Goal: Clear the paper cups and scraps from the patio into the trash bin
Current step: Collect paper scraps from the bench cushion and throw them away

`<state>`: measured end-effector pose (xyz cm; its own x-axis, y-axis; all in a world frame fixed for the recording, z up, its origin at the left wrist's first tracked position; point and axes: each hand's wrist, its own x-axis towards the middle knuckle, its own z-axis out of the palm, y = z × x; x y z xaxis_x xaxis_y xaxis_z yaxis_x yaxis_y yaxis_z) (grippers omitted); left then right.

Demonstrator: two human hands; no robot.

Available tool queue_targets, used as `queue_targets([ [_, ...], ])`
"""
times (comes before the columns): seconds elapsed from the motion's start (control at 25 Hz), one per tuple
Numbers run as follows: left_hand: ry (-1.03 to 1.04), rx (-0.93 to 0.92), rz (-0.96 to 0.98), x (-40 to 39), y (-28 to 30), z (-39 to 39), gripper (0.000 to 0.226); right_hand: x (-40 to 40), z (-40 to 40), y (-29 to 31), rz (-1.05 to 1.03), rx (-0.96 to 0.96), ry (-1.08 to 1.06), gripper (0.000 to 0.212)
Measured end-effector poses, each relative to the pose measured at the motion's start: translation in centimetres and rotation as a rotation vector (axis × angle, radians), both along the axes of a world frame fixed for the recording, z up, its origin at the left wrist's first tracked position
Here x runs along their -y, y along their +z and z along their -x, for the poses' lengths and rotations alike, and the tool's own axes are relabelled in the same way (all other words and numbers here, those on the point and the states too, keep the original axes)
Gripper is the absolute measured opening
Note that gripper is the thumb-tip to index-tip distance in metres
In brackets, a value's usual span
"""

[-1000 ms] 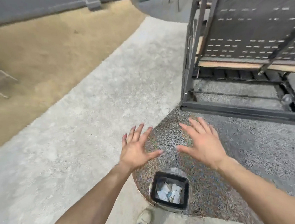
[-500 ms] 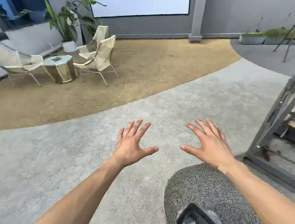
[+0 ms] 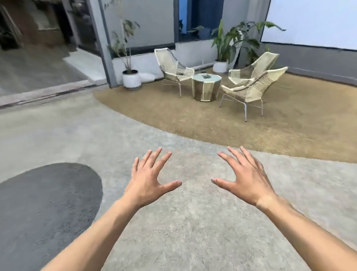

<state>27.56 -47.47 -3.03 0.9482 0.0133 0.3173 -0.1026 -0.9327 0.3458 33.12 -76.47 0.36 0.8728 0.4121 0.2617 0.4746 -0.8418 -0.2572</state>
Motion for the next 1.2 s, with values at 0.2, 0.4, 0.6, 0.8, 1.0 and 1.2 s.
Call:
queue_targets([
  [0.2,0.272,0.025,-0.056,-16.3,0.5,5.3,0.095,-18.6,-1.1,0.0,-0.027,0.014,0.275,0.077],
  [0.4,0.528,0.04,-0.052,-28.2,0.4,12.3,0.095,-34.0,-0.2,-0.3,-0.015,0.009,0.51,0.077],
  [0.6,0.76,0.019,-0.021,-35.2,-0.9,18.6,0.091,-45.2,1.1,-1.0,-0.033,0.003,0.718,0.077],
  [0.8,0.931,-0.023,-0.001,-40.1,-1.5,20.8,0.094,-54.6,0.5,-2.2,-0.055,-0.02,0.899,0.076],
  [1.0,1.04,-0.031,0.001,-45.8,-2.0,17.5,0.094,-63.2,-4.4,-3.0,-0.043,-0.03,1.014,0.078],
  [1.2,1.127,-0.068,0.028,-51.4,-2.5,12.2,0.095,-70.1,-11.6,-3.4,-0.011,-0.014,1.057,0.079],
])
